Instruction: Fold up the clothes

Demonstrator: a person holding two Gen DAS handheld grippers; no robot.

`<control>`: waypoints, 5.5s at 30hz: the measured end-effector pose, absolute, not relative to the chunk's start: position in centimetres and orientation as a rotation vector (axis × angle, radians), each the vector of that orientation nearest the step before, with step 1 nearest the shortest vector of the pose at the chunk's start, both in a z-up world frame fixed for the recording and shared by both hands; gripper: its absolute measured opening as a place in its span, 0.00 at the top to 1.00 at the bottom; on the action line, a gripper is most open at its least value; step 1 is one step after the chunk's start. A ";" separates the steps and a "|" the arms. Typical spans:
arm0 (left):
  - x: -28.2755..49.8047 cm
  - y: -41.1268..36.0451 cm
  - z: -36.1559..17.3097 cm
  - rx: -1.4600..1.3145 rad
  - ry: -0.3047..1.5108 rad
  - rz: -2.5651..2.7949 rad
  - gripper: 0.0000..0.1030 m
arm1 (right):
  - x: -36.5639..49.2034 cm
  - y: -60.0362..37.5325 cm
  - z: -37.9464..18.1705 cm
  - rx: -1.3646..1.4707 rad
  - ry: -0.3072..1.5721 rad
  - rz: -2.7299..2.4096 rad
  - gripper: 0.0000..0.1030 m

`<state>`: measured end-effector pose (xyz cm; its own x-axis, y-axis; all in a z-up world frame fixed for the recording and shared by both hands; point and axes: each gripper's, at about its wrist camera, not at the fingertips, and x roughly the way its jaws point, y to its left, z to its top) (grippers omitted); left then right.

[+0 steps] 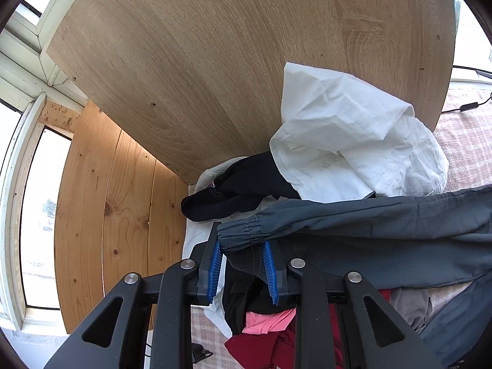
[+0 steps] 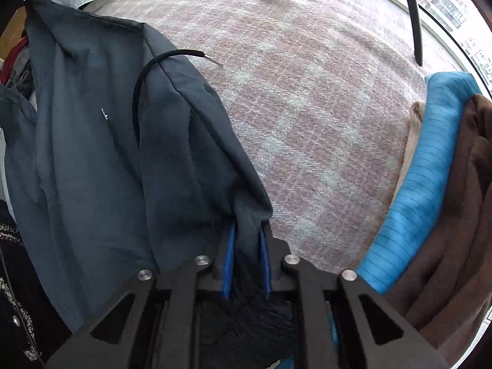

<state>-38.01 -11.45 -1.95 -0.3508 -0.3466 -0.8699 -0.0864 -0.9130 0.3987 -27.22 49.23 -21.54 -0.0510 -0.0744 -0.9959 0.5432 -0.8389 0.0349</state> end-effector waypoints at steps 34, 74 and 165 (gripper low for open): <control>-41.4 -7.7 -5.7 1.771 -0.597 -2.423 0.77 | -35.5 41.4 -19.6 1.655 0.862 -1.875 0.51; -3.1 -17.8 -20.5 1.972 -0.102 -2.223 0.77 | -5.2 41.6 -19.1 1.896 0.268 -2.032 0.97; -0.3 50.2 -10.3 3.090 -0.945 -2.762 0.90 | 2.0 58.0 -19.4 1.739 -0.533 -2.361 0.87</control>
<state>-0.32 50.15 -10.28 0.3185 0.3481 -0.8817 -0.8154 -0.3737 -0.4421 2.01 58.00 -19.42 -0.3106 -0.3347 -0.8896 -0.0802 -0.9234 0.3754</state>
